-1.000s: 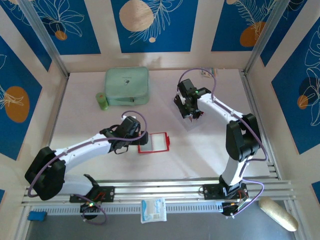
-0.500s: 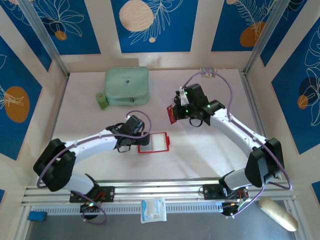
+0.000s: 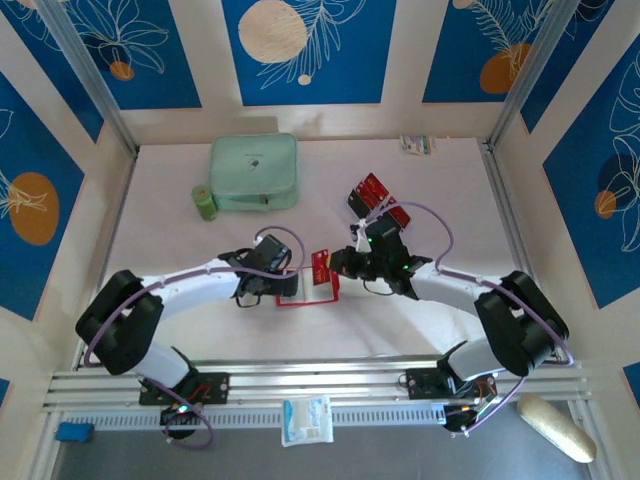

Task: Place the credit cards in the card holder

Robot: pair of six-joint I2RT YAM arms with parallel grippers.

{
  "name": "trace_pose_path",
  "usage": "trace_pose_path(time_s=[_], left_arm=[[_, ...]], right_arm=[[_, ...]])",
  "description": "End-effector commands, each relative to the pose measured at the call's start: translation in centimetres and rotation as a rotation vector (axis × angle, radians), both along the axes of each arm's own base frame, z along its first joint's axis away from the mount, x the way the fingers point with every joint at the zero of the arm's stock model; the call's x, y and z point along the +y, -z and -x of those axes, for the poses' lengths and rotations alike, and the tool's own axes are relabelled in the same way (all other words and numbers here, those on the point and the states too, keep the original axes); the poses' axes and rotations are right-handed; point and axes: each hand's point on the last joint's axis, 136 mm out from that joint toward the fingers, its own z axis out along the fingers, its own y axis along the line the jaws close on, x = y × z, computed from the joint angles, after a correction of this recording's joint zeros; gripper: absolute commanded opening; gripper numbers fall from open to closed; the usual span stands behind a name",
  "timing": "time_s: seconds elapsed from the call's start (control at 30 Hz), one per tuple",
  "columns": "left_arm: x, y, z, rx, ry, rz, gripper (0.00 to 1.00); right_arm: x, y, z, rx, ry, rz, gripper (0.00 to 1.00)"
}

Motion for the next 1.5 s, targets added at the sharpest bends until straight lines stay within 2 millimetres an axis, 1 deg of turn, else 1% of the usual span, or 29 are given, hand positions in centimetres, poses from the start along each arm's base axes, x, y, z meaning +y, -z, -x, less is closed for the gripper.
trace_pose_path(time_s=[0.0,0.4,0.9,1.47], left_arm=[[1.2,1.2,0.9,0.040,-0.006,-0.053,1.00],[2.3,1.9,1.4,0.062,-0.025,-0.100,1.00],[2.6,2.4,1.7,0.068,-0.027,-0.106,1.00],[2.5,2.4,1.8,0.066,-0.031,-0.100,1.00]], right_arm=[[1.2,-0.4,-0.5,-0.021,0.015,-0.080,0.00],[2.3,2.0,-0.1,-0.002,0.014,-0.058,0.00],[2.2,4.2,0.0,0.012,0.037,-0.034,0.00],[2.4,5.9,0.5,0.039,0.027,-0.032,0.00]])
